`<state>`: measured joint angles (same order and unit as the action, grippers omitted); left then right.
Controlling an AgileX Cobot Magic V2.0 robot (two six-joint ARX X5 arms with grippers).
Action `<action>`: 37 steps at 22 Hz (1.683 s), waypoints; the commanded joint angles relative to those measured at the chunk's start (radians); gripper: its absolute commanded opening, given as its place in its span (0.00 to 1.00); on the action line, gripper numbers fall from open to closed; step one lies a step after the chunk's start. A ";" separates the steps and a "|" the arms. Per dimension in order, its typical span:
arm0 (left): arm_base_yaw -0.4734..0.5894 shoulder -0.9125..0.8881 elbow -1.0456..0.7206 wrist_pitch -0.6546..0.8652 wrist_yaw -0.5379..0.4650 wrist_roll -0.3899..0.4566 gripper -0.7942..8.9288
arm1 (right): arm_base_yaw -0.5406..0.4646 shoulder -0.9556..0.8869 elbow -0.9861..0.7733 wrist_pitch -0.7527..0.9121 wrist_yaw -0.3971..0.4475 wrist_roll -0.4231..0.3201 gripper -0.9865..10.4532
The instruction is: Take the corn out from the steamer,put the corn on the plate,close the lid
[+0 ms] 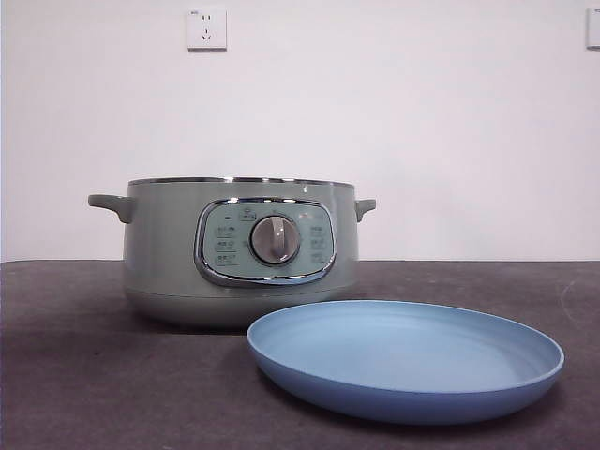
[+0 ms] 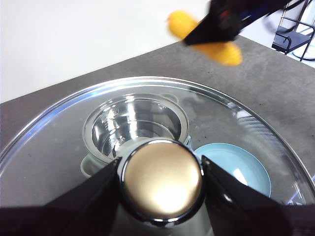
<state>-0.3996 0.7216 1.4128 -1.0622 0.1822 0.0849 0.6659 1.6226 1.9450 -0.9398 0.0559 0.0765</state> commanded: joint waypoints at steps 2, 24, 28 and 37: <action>-0.009 -0.010 0.017 0.050 0.006 -0.003 0.07 | -0.013 -0.076 -0.048 -0.061 0.003 -0.034 0.08; -0.021 -0.010 0.017 0.043 0.006 -0.003 0.07 | -0.010 -0.311 -1.192 0.709 -0.084 0.249 0.08; -0.021 -0.010 0.017 0.043 0.006 -0.003 0.07 | -0.009 -0.220 -1.254 0.797 -0.084 0.249 0.08; -0.020 -0.004 0.017 0.044 0.005 -0.003 0.07 | 0.006 -0.033 -1.260 0.871 -0.083 0.268 0.08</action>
<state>-0.4175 0.7242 1.4128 -1.0630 0.1856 0.0853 0.6674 1.5623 0.6991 -0.0578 -0.0261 0.3340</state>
